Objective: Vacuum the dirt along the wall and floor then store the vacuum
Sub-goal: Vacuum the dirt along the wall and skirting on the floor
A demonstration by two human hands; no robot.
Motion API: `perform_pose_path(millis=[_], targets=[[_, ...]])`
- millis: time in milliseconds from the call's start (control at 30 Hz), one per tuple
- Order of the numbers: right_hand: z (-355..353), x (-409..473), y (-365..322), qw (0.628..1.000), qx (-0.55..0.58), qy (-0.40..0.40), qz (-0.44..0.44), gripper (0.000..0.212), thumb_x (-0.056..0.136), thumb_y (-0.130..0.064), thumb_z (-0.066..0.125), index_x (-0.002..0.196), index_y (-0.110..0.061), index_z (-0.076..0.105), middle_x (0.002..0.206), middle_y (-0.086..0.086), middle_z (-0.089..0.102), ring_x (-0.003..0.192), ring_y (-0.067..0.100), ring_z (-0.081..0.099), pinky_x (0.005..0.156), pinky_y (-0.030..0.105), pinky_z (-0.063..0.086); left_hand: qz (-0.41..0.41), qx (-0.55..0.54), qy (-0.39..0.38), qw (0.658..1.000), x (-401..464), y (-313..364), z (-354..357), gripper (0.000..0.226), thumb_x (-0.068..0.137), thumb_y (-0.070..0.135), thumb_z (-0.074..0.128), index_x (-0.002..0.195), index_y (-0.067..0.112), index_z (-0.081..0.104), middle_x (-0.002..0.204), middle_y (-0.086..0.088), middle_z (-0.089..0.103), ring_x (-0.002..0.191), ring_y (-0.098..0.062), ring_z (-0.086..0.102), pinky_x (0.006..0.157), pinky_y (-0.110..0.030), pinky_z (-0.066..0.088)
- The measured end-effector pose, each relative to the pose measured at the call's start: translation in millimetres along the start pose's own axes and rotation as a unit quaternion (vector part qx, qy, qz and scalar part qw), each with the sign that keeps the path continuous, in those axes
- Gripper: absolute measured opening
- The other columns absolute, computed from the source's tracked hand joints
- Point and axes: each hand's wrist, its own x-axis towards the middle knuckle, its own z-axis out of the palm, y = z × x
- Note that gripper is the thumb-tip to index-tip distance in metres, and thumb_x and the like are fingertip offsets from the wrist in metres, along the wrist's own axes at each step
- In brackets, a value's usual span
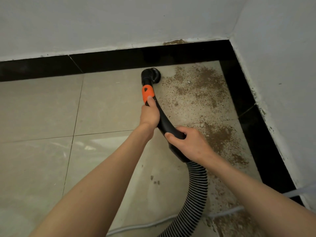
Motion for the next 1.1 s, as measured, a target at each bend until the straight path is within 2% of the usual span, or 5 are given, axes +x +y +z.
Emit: perform_pose_path(millis=[367,500,667,900,1100], targets=[[-29.5,-13.4,16.8,0.996,0.004,0.067,0.052,0.041,0.077,-0.059,0.056,0.076,-0.019,0.065,0.071,0.004,0.069,0.066,0.022,0.067,0.068,0.046,0.058,0.008,0.049,-0.088,0.995,-13.2,18.9,48.7,0.062,0.099,0.051,0.018,0.129,0.002,0.043,0.100,-0.010,0.055,0.086,-0.023,0.055,0.075,-0.034,0.047],[-24.2,-8.4,6.8,0.998,0.021,0.050,0.035,0.032,0.084,-0.048,0.061,0.078,-0.018,0.068,0.072,0.006,0.069,0.067,0.023,0.066,0.066,0.043,0.055,0.013,0.058,-0.063,0.996,-8.7,19.0,35.0,0.062,0.099,0.051,0.018,0.127,0.003,0.045,0.108,-0.013,0.058,0.094,-0.027,0.057,0.085,-0.037,0.050],[-0.6,1.1,-14.0,0.999,0.044,-0.012,0.006,0.025,0.086,-0.043,0.064,0.072,-0.023,0.066,0.059,-0.009,0.066,0.056,0.011,0.065,0.055,0.032,0.051,0.016,0.056,0.006,0.998,0.7,10.7,-7.2,0.060,0.099,0.049,0.018,0.123,0.003,0.047,0.108,-0.014,0.059,0.093,-0.026,0.058,0.082,-0.036,0.049],[38.8,0.3,-41.0,0.997,0.043,-0.070,-0.014,0.033,0.083,-0.051,0.063,0.086,-0.018,0.071,0.077,0.004,0.073,0.071,0.021,0.070,0.072,0.046,0.058,-0.018,0.019,0.069,0.997,-1.1,-5.1,-61.9,0.057,0.100,0.048,0.019,0.121,0.003,0.046,0.109,-0.016,0.057,0.096,-0.029,0.057,0.086,-0.040,0.051],[36.9,-20.7,-33.2,0.997,-0.007,-0.081,-0.017,0.039,0.080,-0.058,0.059,0.084,-0.020,0.067,0.077,0.003,0.071,0.070,0.023,0.068,0.068,0.046,0.058,-0.024,-0.036,0.064,0.997,-21.5,-24.7,-60.4,0.050,0.100,0.047,0.019,0.109,0.006,0.045,0.099,-0.013,0.055,0.092,-0.027,0.055,0.088,-0.040,0.050]])
